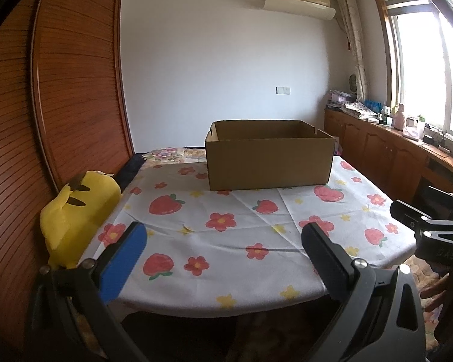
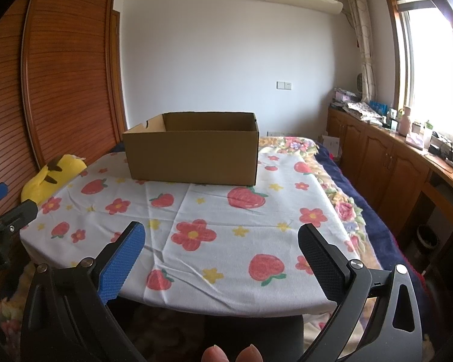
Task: Organize snacks
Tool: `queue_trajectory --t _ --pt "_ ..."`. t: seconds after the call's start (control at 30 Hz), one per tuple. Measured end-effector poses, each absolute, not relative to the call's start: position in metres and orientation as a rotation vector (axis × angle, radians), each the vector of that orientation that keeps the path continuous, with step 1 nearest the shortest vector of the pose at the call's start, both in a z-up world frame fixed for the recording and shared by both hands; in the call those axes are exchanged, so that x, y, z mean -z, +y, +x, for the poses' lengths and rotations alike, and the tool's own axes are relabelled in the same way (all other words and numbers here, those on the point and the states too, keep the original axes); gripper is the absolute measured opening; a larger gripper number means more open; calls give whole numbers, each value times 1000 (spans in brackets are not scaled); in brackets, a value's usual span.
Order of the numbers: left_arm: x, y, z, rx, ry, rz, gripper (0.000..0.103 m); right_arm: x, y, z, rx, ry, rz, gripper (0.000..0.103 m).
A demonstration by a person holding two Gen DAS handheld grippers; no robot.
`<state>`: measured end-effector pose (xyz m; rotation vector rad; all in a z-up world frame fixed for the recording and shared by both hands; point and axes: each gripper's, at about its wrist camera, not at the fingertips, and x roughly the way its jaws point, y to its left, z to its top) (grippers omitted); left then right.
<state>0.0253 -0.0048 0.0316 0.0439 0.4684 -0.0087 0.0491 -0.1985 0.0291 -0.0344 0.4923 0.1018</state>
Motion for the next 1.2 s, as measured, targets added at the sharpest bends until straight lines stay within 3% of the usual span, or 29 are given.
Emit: queue_trajectory --t 1.2 --pt "-29 -1 23 2 463 45 103 -29 -199 48 -102 489 -30 103"
